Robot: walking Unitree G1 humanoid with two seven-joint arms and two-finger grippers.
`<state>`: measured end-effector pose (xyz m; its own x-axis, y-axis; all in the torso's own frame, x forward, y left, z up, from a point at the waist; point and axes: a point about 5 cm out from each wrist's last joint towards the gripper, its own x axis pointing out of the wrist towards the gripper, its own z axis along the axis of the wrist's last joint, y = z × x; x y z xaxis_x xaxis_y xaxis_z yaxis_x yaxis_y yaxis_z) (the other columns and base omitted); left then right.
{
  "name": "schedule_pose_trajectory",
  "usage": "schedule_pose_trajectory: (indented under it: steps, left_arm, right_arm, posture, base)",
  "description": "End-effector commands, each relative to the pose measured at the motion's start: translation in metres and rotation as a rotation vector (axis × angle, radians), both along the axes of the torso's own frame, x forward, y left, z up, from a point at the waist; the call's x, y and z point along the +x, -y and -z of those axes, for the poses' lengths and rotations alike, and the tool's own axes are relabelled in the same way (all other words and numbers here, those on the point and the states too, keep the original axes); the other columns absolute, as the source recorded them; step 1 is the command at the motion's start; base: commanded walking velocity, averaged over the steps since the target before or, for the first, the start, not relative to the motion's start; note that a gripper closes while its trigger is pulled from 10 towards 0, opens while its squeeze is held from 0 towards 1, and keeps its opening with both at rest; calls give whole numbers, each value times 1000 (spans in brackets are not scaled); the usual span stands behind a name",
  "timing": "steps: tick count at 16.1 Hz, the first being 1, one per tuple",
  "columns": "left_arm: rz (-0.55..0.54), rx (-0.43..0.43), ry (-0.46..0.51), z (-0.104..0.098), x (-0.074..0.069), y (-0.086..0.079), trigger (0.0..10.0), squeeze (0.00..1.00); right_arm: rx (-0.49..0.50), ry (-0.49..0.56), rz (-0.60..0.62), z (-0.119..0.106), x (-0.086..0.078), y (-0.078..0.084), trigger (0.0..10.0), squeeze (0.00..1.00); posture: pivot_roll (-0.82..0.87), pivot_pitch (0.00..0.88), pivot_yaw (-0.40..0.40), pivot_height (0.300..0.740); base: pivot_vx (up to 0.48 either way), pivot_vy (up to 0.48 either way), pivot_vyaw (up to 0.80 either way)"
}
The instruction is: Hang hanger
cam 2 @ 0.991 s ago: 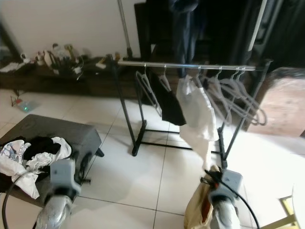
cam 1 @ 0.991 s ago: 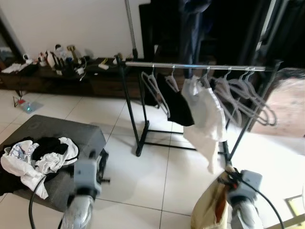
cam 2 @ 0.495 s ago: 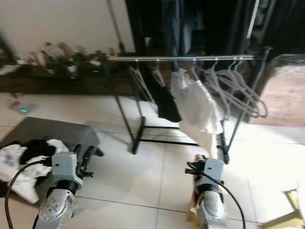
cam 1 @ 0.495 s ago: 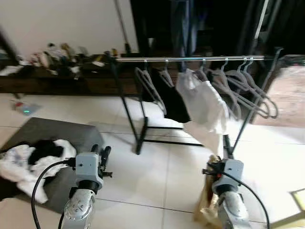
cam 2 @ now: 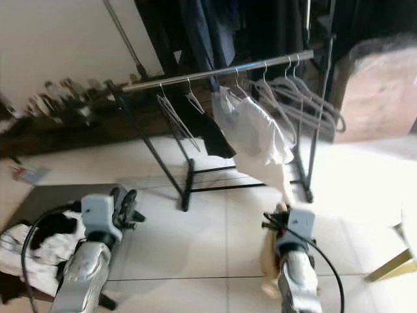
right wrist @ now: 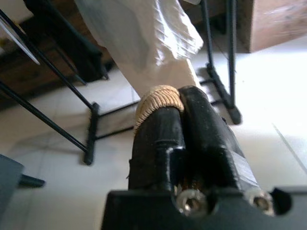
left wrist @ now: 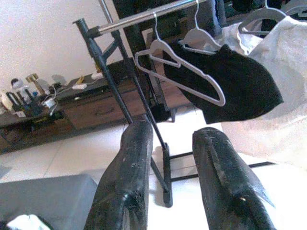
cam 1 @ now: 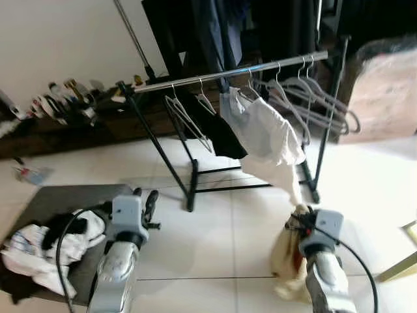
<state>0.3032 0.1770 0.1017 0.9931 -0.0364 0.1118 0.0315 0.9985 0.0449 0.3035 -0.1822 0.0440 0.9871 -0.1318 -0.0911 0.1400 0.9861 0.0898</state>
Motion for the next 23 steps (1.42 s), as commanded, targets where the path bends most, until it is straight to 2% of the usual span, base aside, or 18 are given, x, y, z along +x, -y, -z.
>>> schedule_pose_trajectory:
  steps: [1,5,12,13,14,16,17,20,23]
  left_arm:
    - [-10,15,-33,4,1,-9,10000,0]
    - [-62,7,-12,-5,13,-21,10000,0]
    - [-82,9,-4,-4,13,-27,10000,0]
    - [-101,20,4,-3,10,-29,10000,0]
    - [-113,24,12,-3,10,-31,10000,0]
    - [-189,32,61,-6,5,-38,10000,0]
    - [-203,42,70,-5,1,-39,10000,0]
    - [-227,60,57,4,-12,-44,10000,0]
    - [-265,67,64,5,-26,-50,10000,0]
  right_arm:
    - [-2,7,-27,-3,4,-11,10000,0]
    - [0,6,-32,-3,6,-15,10000,0]
    - [-15,3,-61,-4,10,-23,10000,0]
    - [-13,9,-66,-4,9,-25,10000,0]
    - [-15,7,-69,-3,8,-26,10000,0]
    - [13,-1,-67,1,5,-21,10000,0]
    - [17,2,-64,-1,7,-19,10000,0]
    - [-17,16,-116,-6,11,-21,10000,0]
    - [-38,39,-108,-8,8,-12,10000,0]
  posture:
    - [-437,126,299,740]
    - [-431,109,316,740]
    - [-423,82,304,740]
    - [-334,42,256,740]
    - [-334,42,256,740]
    - [-226,0,179,740]
    - [-158,0,113,740]
    - [-107,8,50,740]
    - [-80,19,27,740]
  base:
    - [0,0,0]
    - [0,0,0]
    - [0,0,0]
    - [0,0,0]
    - [0,0,0]
    - [0,0,0]
    - [0,0,0]
    - [0,0,0]
    - [0,0,0]
